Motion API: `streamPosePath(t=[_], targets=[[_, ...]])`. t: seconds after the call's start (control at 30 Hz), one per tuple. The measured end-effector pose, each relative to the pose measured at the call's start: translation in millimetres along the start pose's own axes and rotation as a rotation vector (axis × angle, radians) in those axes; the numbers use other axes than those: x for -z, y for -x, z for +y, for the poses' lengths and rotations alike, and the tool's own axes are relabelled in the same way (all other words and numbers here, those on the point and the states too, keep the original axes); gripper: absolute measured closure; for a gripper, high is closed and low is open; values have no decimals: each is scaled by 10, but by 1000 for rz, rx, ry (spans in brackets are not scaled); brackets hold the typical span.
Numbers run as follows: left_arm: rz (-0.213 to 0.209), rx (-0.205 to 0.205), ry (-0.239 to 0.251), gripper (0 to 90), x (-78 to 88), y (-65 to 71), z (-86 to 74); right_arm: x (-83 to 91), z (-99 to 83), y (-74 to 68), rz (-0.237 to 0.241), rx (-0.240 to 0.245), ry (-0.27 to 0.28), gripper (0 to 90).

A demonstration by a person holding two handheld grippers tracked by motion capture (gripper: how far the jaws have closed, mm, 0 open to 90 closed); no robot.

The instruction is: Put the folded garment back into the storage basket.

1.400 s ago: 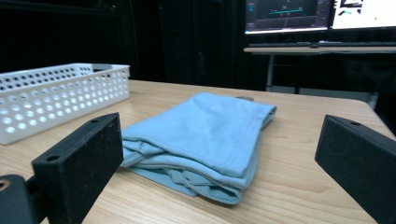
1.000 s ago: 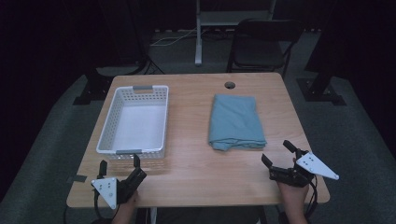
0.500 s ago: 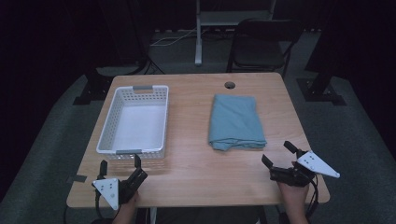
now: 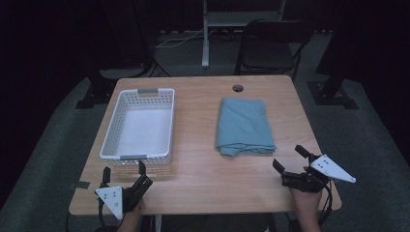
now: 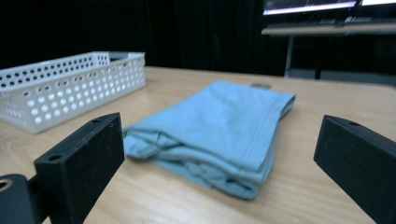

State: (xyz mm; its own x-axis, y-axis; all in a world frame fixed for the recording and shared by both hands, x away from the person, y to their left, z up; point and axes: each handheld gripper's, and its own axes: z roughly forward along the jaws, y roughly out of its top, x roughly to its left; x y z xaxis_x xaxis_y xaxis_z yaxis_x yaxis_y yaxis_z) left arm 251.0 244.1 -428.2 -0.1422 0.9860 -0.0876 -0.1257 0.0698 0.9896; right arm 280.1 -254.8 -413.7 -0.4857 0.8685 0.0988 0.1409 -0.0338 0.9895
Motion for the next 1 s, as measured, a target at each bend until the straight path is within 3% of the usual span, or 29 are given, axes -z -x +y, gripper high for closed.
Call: streamPosePath(t=[0.13,0.43,0.57,0.77,0.87,1.0], targets=[[3,-5,2,12,-1,12,-2,34,117,31,-23,14,17,20],[11,6,-10,12,-13,6,1,50,488,83,-24,33,89,20],[7,3,-6,12,-12,9,0,1,758,88,-10,64,110,21],[1,4,-7,12,-12,7,1,-128,969,71,12,77,75,35],[-2,7,-9,12,-13,5,1,-259,1043,85,29,64,22,36],[9,12,-13,12,-22,8,2,-369,1080,109,43,45,5,36]])
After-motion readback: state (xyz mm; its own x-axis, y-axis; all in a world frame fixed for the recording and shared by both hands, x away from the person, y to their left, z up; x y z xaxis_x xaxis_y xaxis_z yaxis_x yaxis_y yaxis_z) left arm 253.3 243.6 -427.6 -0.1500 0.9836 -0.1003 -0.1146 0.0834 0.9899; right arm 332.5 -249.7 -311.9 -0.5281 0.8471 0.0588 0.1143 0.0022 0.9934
